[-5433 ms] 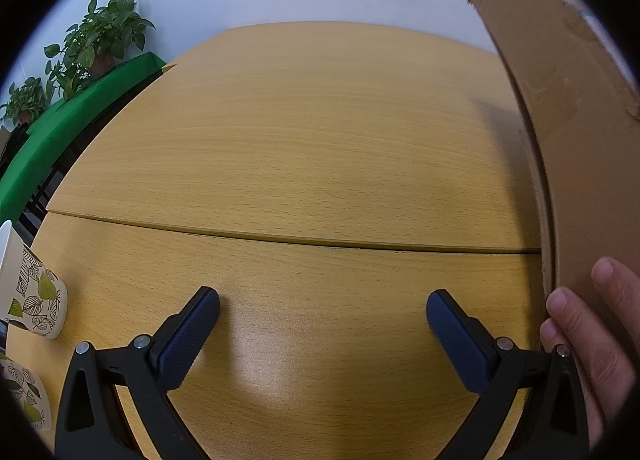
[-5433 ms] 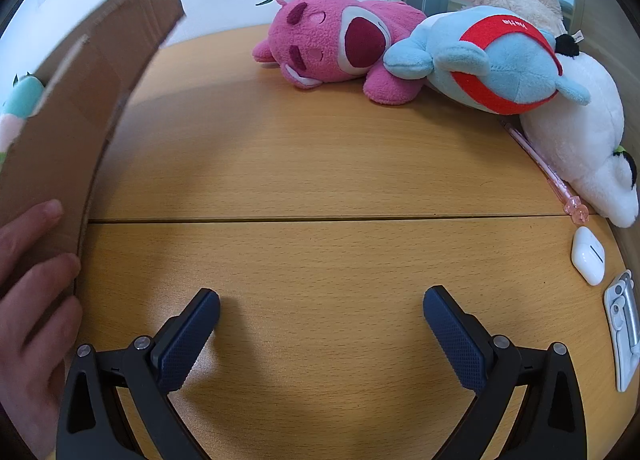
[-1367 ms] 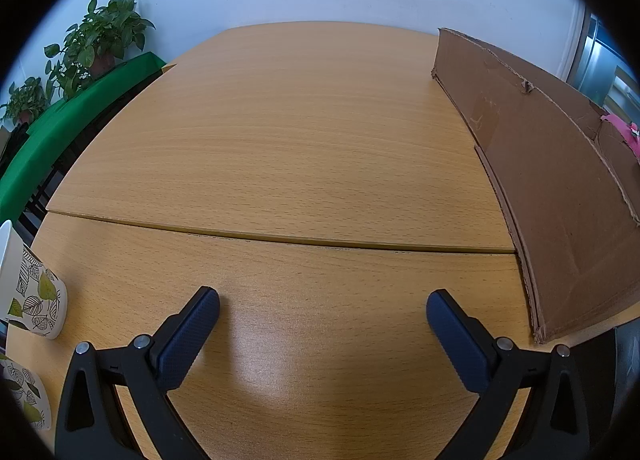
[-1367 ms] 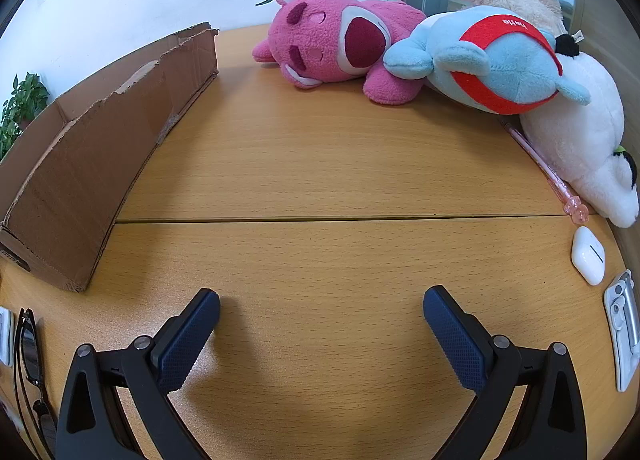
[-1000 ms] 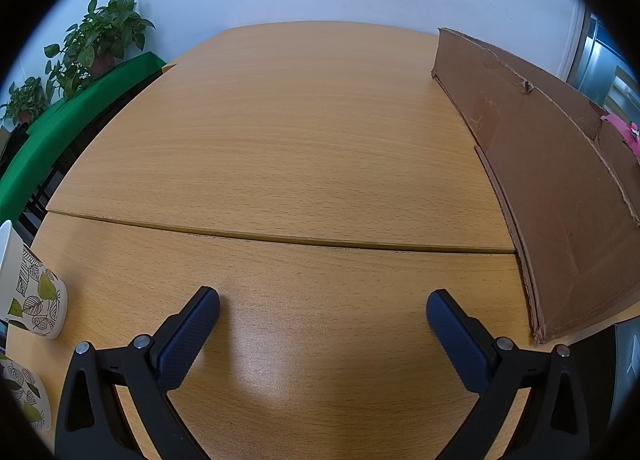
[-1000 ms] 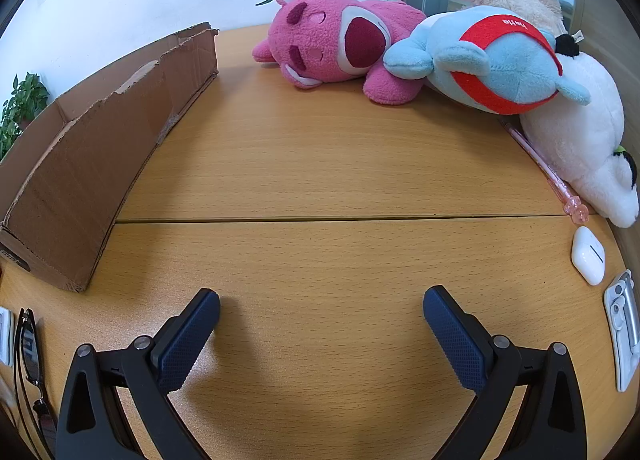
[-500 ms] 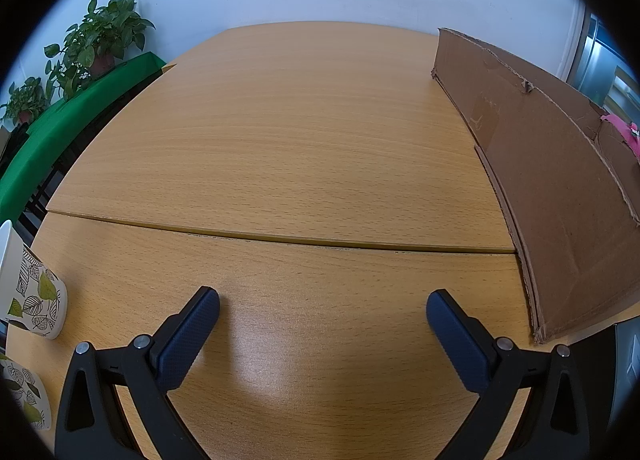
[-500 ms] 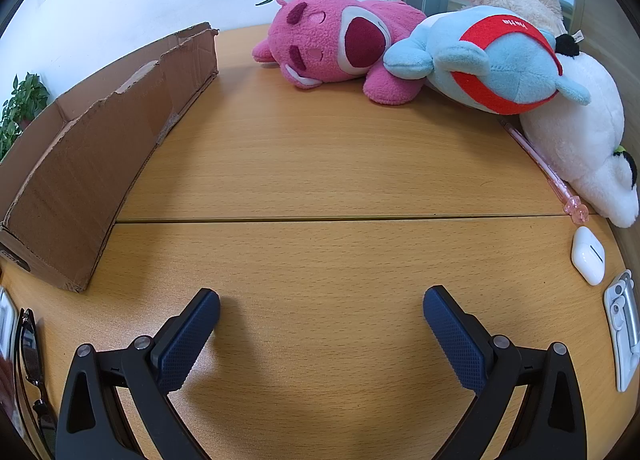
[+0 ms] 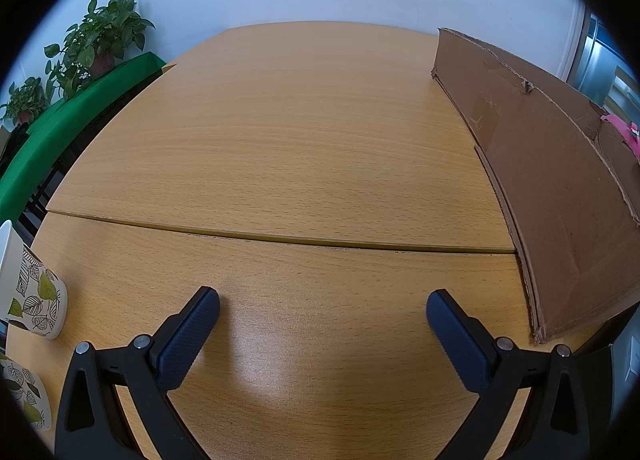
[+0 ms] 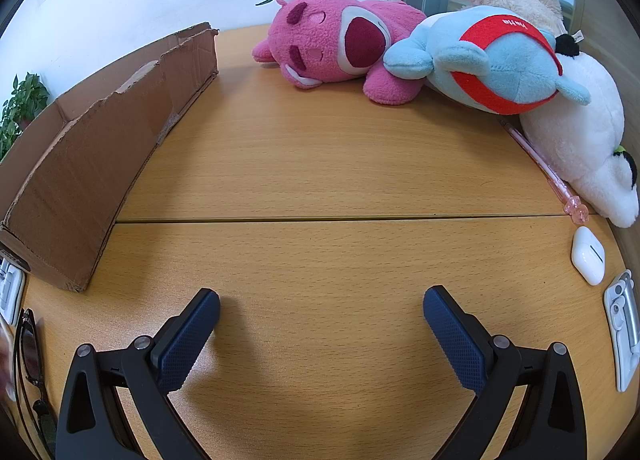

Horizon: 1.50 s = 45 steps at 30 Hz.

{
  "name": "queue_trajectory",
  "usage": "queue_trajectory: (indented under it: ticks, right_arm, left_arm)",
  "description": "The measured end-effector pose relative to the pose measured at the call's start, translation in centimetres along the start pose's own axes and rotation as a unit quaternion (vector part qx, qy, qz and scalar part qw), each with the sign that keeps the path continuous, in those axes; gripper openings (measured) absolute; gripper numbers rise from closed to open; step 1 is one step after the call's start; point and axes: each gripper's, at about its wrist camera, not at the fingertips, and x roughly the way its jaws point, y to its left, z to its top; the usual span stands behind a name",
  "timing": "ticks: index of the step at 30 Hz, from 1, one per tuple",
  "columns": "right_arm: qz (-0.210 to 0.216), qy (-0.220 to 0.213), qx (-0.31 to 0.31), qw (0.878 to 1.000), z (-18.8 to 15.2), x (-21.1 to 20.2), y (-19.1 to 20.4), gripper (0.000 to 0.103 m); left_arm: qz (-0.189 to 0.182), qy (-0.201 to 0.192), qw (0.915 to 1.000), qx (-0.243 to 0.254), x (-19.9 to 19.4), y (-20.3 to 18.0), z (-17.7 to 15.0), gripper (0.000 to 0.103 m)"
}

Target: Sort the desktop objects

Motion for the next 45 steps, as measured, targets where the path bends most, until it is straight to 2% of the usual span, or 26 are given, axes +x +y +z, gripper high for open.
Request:
queue_trajectory:
  ticks: [45]
  right_arm:
    - [-0.008,0.000,0.012,1.000,0.22,0.14,0.05,0.103]
  left_arm:
    - [-0.002,0.000,1.0000,0.004,-0.21,-0.34,-0.19,0.103]
